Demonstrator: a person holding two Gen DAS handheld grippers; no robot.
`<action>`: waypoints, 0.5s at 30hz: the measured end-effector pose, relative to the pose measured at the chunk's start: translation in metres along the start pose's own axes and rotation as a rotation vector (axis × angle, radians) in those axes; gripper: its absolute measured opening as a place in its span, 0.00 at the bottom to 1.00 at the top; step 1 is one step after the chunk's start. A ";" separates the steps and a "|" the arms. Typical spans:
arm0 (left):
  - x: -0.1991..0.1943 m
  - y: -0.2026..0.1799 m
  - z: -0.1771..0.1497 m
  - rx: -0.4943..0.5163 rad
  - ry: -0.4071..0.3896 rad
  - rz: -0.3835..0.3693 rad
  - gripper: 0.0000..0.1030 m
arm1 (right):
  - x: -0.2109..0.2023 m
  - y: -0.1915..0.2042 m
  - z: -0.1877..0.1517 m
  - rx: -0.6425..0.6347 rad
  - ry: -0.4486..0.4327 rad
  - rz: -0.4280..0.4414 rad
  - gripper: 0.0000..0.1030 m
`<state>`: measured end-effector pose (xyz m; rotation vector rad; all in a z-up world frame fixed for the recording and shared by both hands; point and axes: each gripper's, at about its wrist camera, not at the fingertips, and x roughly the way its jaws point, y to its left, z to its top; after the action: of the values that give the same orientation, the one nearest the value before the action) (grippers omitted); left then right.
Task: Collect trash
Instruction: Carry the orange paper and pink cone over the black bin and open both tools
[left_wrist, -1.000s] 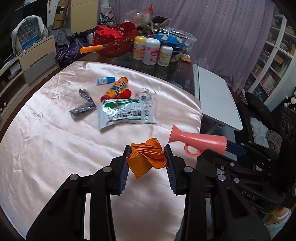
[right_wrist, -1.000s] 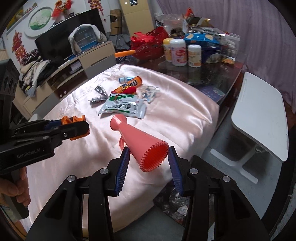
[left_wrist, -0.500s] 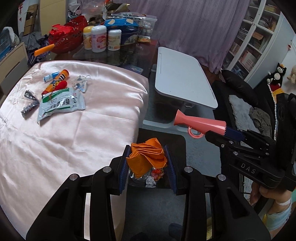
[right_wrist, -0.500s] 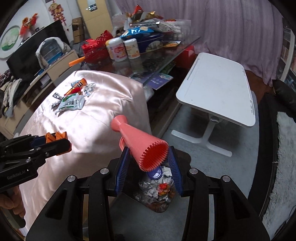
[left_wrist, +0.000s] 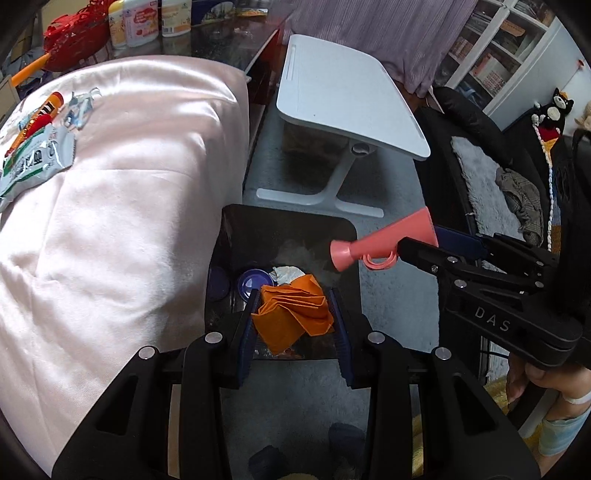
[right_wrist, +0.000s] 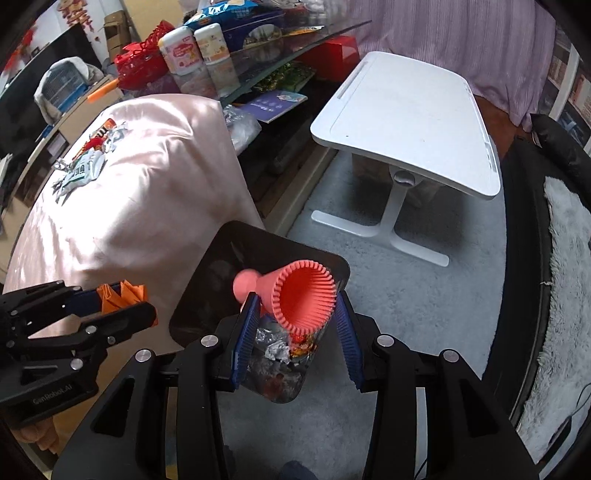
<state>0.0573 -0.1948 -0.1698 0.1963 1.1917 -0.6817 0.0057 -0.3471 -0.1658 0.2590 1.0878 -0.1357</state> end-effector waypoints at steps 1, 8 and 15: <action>0.005 0.000 0.000 0.000 0.010 -0.001 0.34 | 0.002 0.000 0.001 0.003 0.005 0.002 0.40; 0.025 0.003 0.006 -0.005 0.045 0.000 0.34 | 0.022 0.003 0.008 0.012 0.026 0.035 0.38; 0.035 0.004 0.009 -0.003 0.075 0.001 0.37 | 0.030 0.005 0.015 0.016 0.036 0.039 0.38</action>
<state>0.0735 -0.2090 -0.1987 0.2212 1.2646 -0.6765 0.0334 -0.3453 -0.1853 0.2983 1.1165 -0.1054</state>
